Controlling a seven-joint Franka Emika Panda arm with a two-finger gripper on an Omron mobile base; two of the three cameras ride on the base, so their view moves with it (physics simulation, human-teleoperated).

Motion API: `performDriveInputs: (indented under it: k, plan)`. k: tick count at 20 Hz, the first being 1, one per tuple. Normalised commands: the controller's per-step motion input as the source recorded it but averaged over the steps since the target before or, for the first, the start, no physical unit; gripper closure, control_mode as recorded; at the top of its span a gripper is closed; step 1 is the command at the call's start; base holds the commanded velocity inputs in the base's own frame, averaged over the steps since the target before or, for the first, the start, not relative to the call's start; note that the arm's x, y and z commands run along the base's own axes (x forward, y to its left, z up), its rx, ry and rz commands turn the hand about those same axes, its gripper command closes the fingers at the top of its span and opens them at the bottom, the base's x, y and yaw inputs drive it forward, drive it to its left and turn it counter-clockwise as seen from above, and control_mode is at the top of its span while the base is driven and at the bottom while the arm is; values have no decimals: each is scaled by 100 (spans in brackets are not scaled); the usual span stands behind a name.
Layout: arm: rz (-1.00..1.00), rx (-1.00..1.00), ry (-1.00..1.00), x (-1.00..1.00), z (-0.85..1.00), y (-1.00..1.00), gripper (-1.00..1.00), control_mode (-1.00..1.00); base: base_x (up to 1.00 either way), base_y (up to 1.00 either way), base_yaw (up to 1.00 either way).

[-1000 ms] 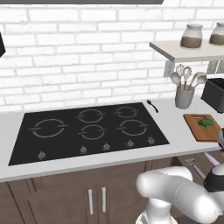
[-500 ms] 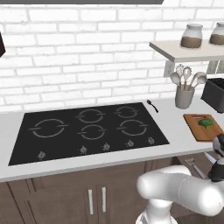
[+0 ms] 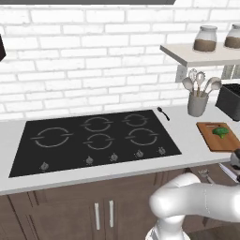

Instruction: Place the appropriate cutting tool for cutting the broccoli skin on the cutting board.

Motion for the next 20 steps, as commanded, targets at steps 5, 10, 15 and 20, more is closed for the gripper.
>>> performDriveInputs:
  k: [5,10,15,20]
  plan:
    - [0,0,0,0,0,-3,-100,-100,0,0,0]
    - [0,0,1,0,-18,0,-100,-100,0,0,0]
    - [0,0,6,0,-35,0,-100,-100,0,0,0]
    - [0,0,9,-5,-53,-1,-100,-100,0,0,0]
